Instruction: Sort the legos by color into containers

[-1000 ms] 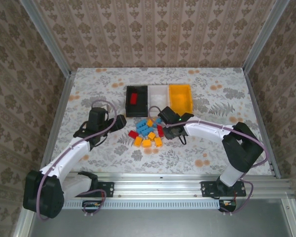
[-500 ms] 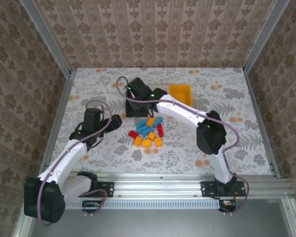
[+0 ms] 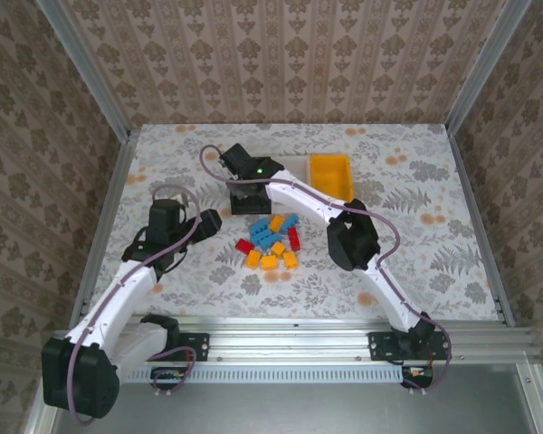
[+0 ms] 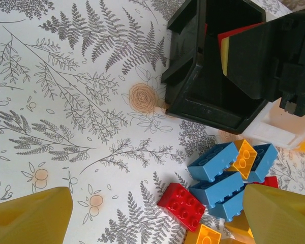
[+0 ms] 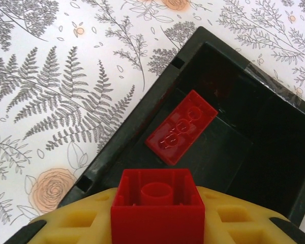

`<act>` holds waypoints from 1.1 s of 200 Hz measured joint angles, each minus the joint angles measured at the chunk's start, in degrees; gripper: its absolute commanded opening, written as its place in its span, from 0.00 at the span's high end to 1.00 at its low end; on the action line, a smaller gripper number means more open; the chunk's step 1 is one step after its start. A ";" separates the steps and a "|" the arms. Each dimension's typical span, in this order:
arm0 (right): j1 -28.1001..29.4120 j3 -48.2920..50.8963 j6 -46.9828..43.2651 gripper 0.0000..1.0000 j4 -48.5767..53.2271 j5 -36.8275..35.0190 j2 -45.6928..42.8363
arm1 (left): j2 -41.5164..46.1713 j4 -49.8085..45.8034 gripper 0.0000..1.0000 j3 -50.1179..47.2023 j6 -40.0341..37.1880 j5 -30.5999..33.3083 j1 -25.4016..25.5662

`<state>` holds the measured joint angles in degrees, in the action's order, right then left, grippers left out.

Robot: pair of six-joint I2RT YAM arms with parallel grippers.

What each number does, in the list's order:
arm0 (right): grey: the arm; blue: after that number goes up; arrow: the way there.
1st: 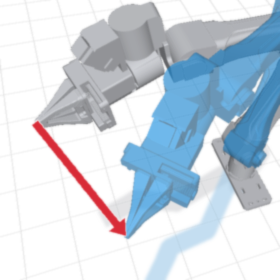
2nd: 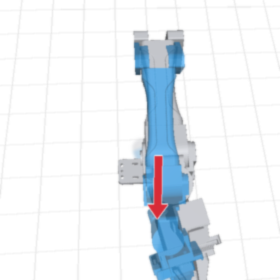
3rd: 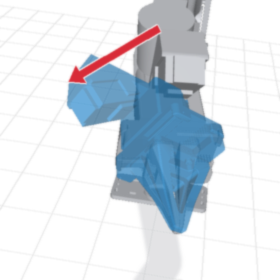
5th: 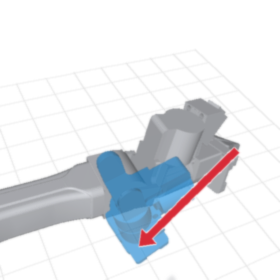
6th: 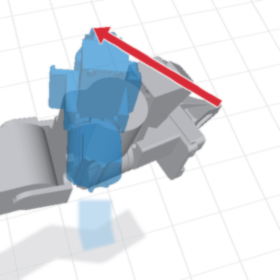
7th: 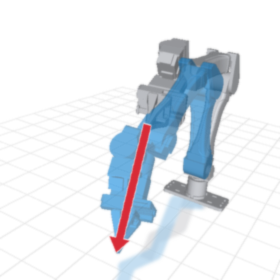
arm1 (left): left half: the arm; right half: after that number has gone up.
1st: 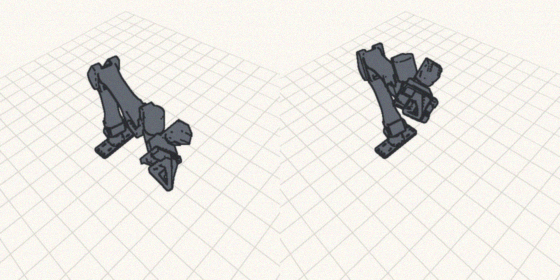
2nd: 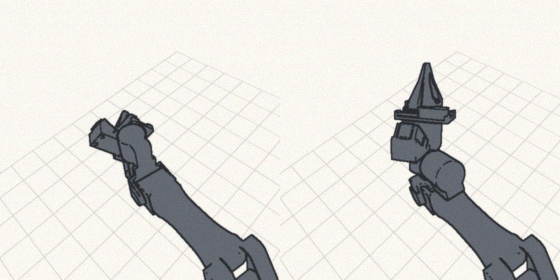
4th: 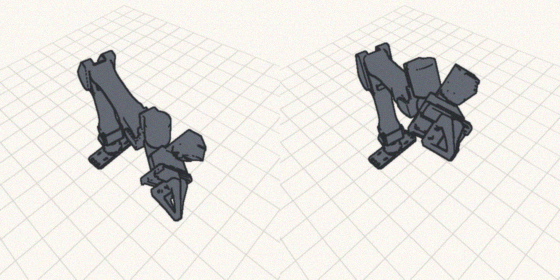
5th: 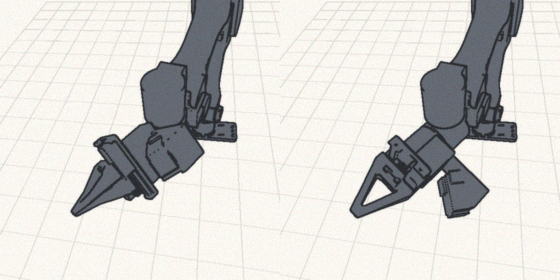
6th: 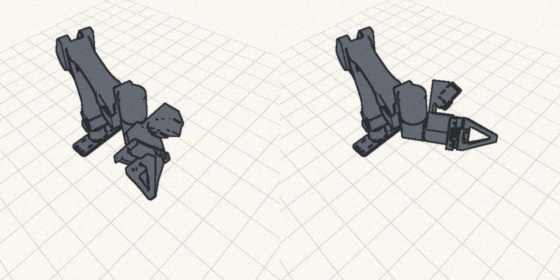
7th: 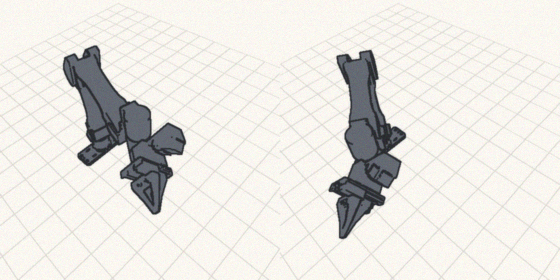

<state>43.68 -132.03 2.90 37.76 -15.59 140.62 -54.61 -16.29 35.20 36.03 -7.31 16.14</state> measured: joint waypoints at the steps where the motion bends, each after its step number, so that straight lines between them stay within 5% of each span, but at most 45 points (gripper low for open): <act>1: -0.07 -0.07 -0.02 0.64 0.02 -0.02 0.04 | 0.00 0.00 0.11 -0.02 0.00 -0.02 -0.02; 169: -1.16 -1.66 -0.22 0.53 3.54 0.98 3.10 | -0.02 0.20 0.16 -0.85 0.44 -2.51 0.31; 220: 0.63 10.38 0.13 0.51 1.66 -0.39 -10.21 | -7.41 -0.11 0.35 -0.28 3.85 2.23 13.99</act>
<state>44.31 -121.64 3.03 39.42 -15.99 130.41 -62.02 -16.40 34.92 39.88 -5.08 30.13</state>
